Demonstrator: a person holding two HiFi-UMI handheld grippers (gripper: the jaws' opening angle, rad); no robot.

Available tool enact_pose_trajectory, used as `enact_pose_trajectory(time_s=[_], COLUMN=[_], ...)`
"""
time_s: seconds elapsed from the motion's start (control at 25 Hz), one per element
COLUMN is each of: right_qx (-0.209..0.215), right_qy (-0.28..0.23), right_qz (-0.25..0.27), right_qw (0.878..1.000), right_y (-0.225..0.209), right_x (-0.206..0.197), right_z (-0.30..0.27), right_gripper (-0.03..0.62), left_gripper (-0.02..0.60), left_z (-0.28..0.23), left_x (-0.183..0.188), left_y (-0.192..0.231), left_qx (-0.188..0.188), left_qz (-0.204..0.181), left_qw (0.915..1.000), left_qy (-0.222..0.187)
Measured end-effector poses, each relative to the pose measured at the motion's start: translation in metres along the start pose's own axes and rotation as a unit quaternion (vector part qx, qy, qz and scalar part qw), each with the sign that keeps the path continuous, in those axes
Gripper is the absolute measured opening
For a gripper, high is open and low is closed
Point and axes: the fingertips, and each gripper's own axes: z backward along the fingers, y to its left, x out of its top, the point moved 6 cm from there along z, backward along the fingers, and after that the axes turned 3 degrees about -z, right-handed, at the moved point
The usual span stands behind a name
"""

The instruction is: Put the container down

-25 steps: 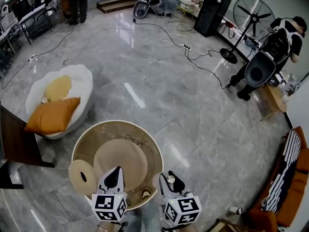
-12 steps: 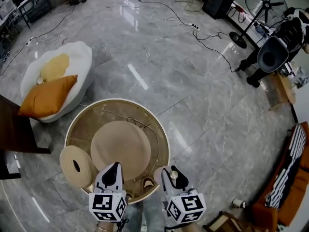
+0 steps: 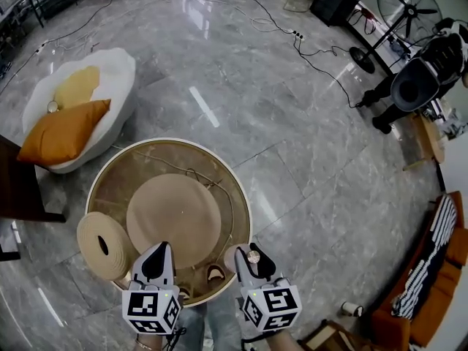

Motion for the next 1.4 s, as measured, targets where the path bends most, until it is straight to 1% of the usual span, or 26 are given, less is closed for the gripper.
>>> enact_pose_trajectory(time_s=[0.28, 0.68, 1.4], right_qx=[0.0, 0.018, 0.012], right_qy=[0.001, 0.013, 0.031], right_qz=[0.017, 0.079, 0.092], right_qw=[1.0, 0.997, 0.995], right_y=[-0.006, -0.007, -0.028], right_x=[0.008, 0.025, 0.033], right_z=[-0.032, -0.091, -0.176], right_gripper=[0.132, 0.132, 0.132], left_gripper=[-0.005, -0.003, -0.005], left_z=[-0.007, -0.017, -0.049], left_x=[-0.003, -0.002, -0.013], left_y=[0.015, 0.043, 0.075], left_qx=[0.013, 0.039, 0.069], left_qz=[0.013, 0.029, 0.064], left_qw=[0.9998, 0.9988, 0.9956], left_qy=[0.001, 0.001, 0.004])
